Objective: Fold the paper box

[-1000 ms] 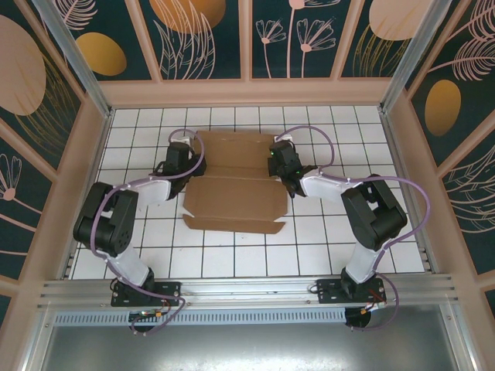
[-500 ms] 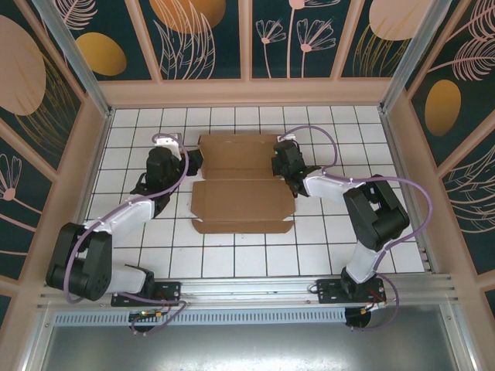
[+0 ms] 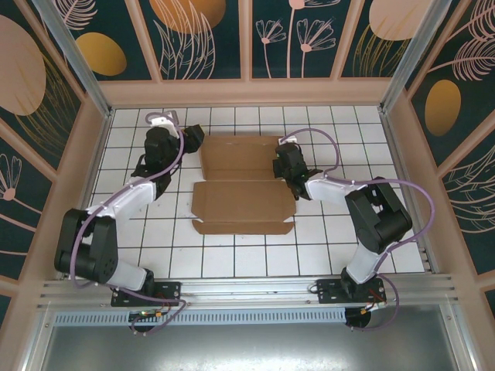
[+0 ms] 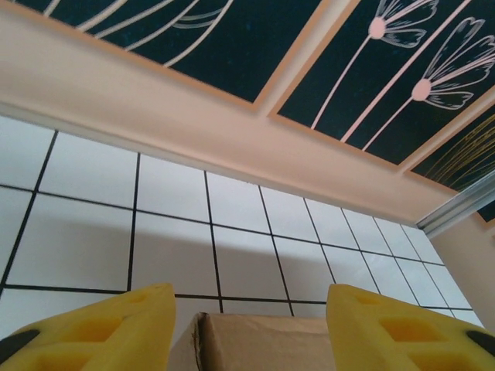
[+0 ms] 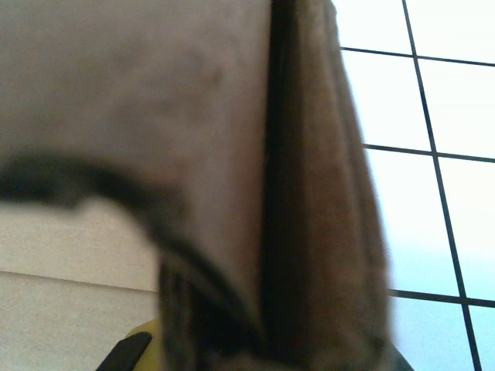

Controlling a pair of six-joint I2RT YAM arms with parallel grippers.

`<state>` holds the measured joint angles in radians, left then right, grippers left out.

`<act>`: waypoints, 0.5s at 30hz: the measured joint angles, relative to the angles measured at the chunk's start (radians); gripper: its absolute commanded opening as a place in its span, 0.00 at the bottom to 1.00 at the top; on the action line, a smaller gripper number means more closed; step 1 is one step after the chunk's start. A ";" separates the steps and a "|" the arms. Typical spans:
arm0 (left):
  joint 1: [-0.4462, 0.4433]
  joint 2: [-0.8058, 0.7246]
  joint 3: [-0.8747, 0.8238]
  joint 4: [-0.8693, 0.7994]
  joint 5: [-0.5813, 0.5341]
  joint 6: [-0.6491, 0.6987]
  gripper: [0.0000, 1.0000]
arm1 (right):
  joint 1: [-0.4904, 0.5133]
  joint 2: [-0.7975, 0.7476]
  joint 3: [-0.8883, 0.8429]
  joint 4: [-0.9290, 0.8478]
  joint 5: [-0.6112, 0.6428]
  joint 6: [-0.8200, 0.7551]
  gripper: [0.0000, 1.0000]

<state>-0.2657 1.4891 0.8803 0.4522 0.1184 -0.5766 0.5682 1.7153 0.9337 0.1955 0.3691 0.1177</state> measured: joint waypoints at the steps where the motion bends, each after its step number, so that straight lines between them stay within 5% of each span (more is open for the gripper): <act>1: 0.003 0.021 0.000 0.004 0.015 -0.014 0.52 | 0.000 0.000 0.000 0.001 0.000 -0.001 0.09; 8: 0.004 0.115 -0.026 0.019 0.106 -0.079 0.43 | 0.000 -0.007 -0.014 0.012 0.000 -0.002 0.16; 15: 0.004 0.098 -0.092 0.094 0.118 -0.087 0.39 | 0.000 -0.080 -0.085 0.033 -0.039 -0.019 0.60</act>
<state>-0.2615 1.5867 0.7883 0.5461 0.2363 -0.6640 0.5682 1.6356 0.8486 0.2287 0.3305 0.0990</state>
